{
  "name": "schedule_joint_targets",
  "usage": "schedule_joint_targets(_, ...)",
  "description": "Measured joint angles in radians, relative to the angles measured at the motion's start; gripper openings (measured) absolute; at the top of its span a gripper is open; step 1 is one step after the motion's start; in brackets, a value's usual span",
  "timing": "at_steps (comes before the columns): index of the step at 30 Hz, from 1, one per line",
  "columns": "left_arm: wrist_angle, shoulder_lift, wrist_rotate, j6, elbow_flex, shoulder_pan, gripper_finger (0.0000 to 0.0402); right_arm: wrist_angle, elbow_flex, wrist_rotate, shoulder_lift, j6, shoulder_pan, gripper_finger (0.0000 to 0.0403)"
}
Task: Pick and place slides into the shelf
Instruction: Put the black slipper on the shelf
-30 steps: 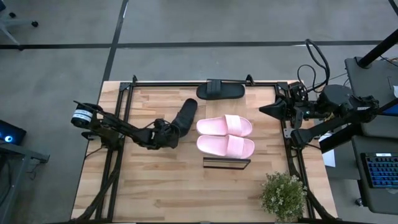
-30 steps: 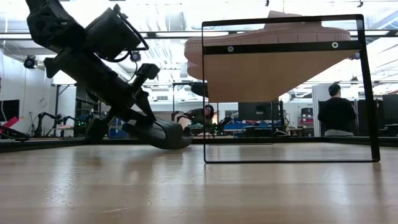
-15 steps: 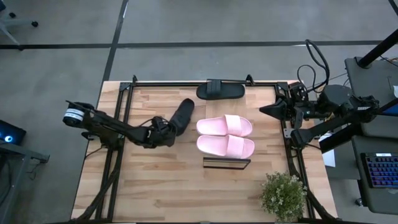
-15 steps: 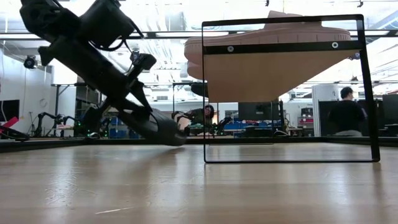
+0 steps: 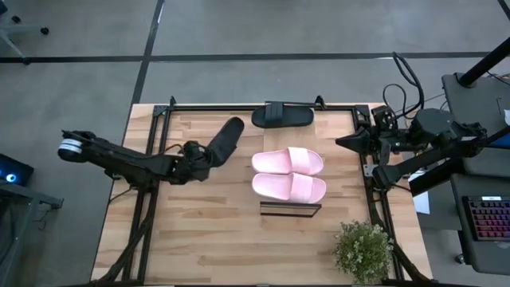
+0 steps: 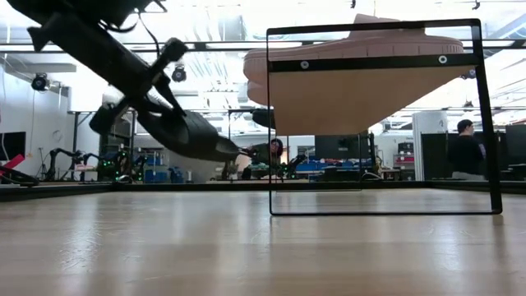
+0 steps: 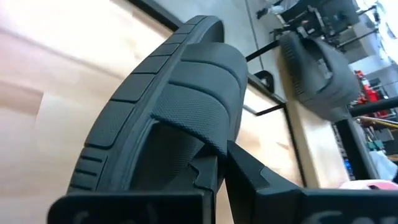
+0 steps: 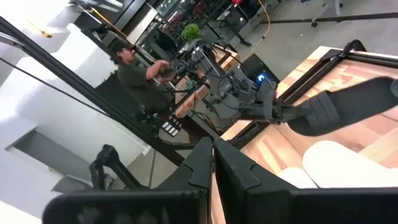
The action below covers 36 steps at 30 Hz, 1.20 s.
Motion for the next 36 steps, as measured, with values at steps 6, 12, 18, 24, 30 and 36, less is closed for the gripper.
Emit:
schedule_joint_targets(6, -0.024, -0.11, -0.005, 0.099, 0.0, 0.007, 0.0, -0.001, 0.0, 0.0, -0.005, 0.0, 0.0, 0.0009)
schedule_joint_targets(12, -0.018, -0.185, -0.001, 0.228, 0.017, 0.008, 0.0, 0.0, 0.0, -0.025, 0.005, 0.0, 0.0, 0.0009)
schedule_joint_targets(18, -0.022, -0.25, 0.067, 0.35, 0.028, 0.017, 0.0, 0.0, 0.0, -0.031, 0.011, 0.007, 0.0, 0.0009)
schedule_joint_targets(24, -0.023, -0.326, 0.128, 0.418, 0.028, 0.032, 0.0, 0.0, 0.0, -0.057, 0.009, 0.018, 0.001, 0.0009)
schedule_joint_targets(30, -0.021, -0.4, 0.158, 0.494, 0.047, 0.044, 0.0, 0.0, 0.0, -0.076, 0.013, 0.019, 0.0, 0.0009)
schedule_joint_targets(36, -0.023, -0.422, 0.284, 0.543, 0.079, 0.075, 0.0, 0.0, 0.0, -0.076, 0.006, 0.012, 0.001, 0.0009)
